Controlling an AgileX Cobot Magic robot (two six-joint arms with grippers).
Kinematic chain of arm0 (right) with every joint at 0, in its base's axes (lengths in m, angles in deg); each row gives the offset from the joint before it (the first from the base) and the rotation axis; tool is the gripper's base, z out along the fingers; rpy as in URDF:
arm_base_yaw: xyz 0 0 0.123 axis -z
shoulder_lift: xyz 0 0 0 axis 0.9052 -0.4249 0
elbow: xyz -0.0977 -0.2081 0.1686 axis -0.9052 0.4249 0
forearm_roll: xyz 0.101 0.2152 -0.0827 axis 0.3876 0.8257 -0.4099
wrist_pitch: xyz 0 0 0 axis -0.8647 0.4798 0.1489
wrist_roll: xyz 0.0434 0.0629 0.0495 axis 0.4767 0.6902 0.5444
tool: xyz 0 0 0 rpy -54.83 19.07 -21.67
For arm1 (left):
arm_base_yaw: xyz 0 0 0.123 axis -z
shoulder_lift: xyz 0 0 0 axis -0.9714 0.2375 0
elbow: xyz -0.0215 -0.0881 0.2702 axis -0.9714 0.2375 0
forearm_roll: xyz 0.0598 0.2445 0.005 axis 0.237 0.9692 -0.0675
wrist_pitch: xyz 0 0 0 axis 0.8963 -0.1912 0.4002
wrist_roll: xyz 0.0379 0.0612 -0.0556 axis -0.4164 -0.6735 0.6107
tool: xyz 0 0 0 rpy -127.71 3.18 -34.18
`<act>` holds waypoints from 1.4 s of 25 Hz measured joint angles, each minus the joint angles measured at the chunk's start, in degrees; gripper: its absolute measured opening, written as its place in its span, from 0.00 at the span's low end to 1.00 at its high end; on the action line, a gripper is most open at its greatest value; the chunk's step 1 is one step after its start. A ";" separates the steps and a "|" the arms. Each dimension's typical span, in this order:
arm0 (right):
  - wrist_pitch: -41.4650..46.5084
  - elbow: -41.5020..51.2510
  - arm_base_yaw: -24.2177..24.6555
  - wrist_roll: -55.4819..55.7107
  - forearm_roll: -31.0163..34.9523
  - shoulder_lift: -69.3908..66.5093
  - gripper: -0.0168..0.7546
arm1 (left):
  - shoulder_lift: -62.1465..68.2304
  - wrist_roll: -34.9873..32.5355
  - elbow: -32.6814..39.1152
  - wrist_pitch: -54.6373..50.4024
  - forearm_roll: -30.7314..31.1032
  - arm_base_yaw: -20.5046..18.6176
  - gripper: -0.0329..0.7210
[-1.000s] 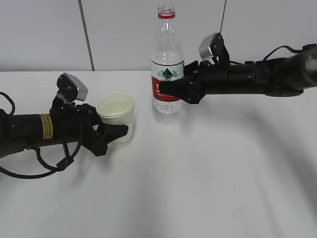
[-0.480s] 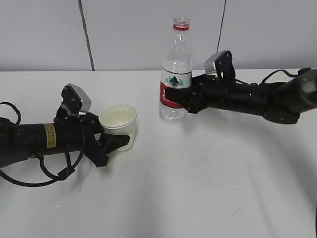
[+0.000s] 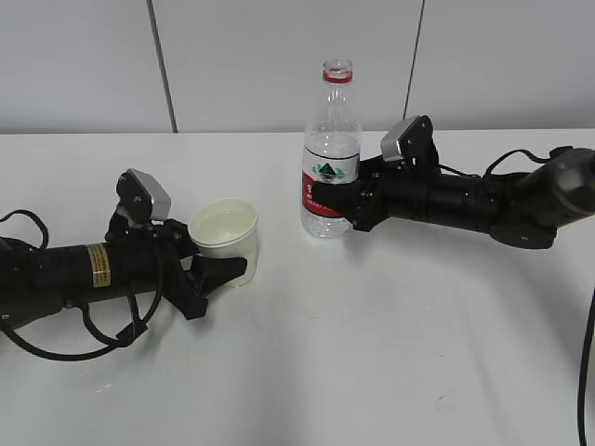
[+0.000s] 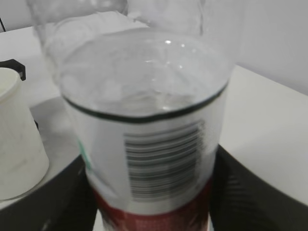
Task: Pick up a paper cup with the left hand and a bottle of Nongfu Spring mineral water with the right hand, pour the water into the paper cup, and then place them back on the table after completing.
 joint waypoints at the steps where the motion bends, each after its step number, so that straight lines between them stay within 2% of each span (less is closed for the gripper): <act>1: 0.00 0.00 0.00 -0.86 0.00 -0.10 0.60 | 0.00 -0.05 0.00 0.00 0.00 0.00 0.57; 9: -5.14 0.00 0.12 -2.64 1.87 -3.10 0.60 | 0.00 -0.12 0.00 0.00 -0.12 0.00 0.57; 14: -5.17 0.00 0.12 -2.64 2.89 -3.34 0.61 | 0.00 -0.12 0.00 -0.52 -0.12 0.00 0.57; 17: -5.27 0.00 0.12 -2.77 2.89 -3.34 0.72 | 0.00 -0.12 0.00 -0.84 -0.07 0.00 0.60; 20: -6.41 0.00 0.12 -2.77 3.14 -3.34 0.85 | 0.00 -0.12 -0.05 -2.56 0.64 0.00 0.71; 21: -6.75 0.00 0.12 -2.77 3.28 -3.34 0.86 | 0.00 -0.12 -0.05 -3.01 1.17 0.00 0.74; 26: -7.12 0.00 0.60 -2.77 0.81 -3.34 0.88 | 0.00 1.27 -0.05 -3.16 5.88 -0.65 0.83; 35: -7.39 0.00 4.79 -2.03 -6.20 -3.34 0.88 | -3.62 8.23 0.00 -2.30 19.06 -8.22 0.83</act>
